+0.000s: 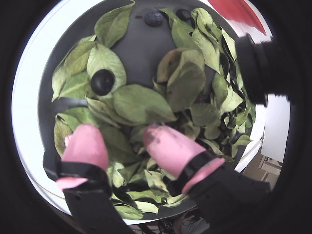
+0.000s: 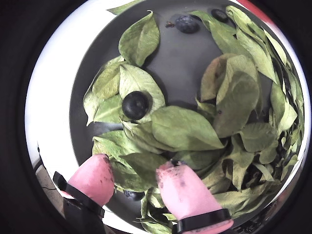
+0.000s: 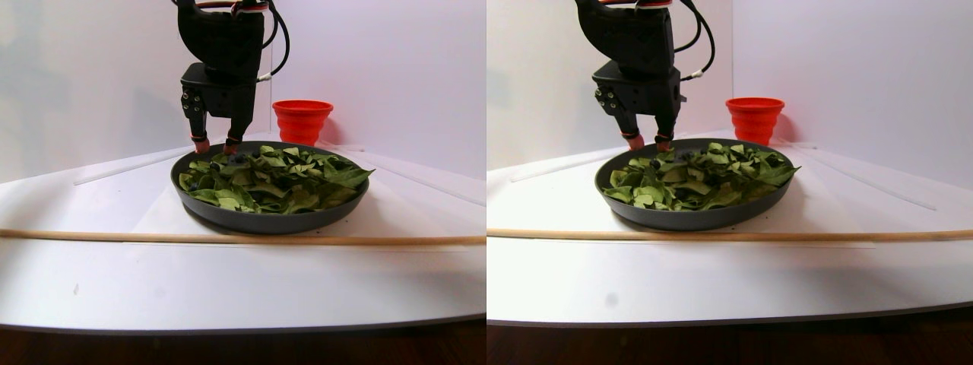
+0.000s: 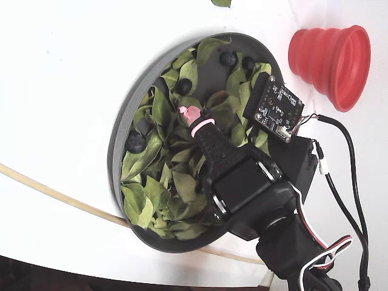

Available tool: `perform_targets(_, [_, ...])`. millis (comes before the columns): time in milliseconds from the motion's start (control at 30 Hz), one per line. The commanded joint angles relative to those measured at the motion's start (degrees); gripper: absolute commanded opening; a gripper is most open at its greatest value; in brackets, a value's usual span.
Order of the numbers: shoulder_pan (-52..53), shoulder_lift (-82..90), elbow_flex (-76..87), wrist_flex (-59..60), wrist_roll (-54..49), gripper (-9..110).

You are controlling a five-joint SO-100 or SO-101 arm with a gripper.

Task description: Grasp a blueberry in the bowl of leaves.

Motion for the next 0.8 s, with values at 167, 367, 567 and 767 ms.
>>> perform_targets(167, [-0.35, -2.11, -4.75, -2.64, -0.18, 17])
perform_targets(367, [-0.44, -3.87, -6.33, -3.08, -0.26, 17])
perform_targets(567, [-0.53, -6.42, -8.70, -3.34, -0.35, 17])
perform_targets(767, [-0.62, -7.73, -10.37, -3.87, -0.26, 17])
